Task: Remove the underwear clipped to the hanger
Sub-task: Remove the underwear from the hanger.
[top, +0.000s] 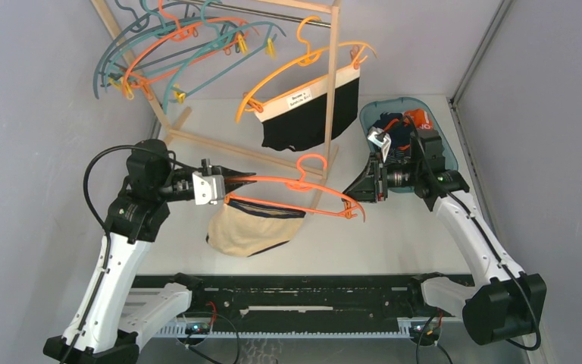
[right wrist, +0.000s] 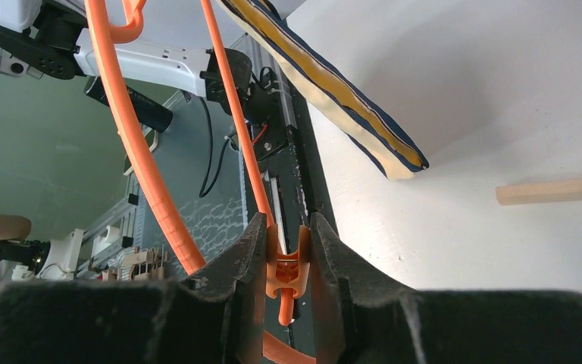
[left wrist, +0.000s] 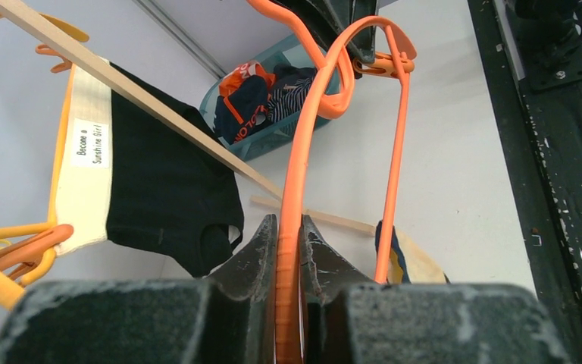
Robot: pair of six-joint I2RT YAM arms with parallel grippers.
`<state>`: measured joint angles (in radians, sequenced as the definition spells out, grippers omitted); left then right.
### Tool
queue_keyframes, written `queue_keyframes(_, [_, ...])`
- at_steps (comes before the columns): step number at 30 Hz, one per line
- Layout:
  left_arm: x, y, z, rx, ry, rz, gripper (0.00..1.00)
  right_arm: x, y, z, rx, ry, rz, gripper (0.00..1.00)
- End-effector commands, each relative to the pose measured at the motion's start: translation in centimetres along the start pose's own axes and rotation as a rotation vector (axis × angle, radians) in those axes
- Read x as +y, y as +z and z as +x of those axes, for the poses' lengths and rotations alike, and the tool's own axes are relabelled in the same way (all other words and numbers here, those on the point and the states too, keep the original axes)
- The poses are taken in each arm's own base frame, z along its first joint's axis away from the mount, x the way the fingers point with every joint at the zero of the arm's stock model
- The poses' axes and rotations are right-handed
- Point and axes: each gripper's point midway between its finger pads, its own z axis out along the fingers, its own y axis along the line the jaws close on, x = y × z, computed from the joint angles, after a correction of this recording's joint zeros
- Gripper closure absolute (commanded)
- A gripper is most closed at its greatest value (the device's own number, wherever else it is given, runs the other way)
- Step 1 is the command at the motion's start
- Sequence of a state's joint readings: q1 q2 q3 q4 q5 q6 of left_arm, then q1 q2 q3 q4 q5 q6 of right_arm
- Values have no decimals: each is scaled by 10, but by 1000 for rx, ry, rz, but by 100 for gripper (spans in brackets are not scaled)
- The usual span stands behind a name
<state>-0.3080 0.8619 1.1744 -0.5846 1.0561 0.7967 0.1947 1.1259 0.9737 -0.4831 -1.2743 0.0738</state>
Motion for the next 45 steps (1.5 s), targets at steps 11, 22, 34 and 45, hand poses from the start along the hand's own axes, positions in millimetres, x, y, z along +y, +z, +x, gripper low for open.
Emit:
queue_keyframes(11, [29,-8,-19,-3,92,-136,100,21,0,3,16,-38,-137,98])
queue_keyframes(22, [27,-8,-17,-5,80,-139,100,17,-12,-13,-41,-66,-79,66])
queue_keyframes(34, [19,-4,-10,-10,58,-112,100,16,-30,-44,-109,-123,14,25])
queue_keyframes(45, [15,1,-1,-30,8,-106,100,37,-50,-72,-153,-349,64,19])
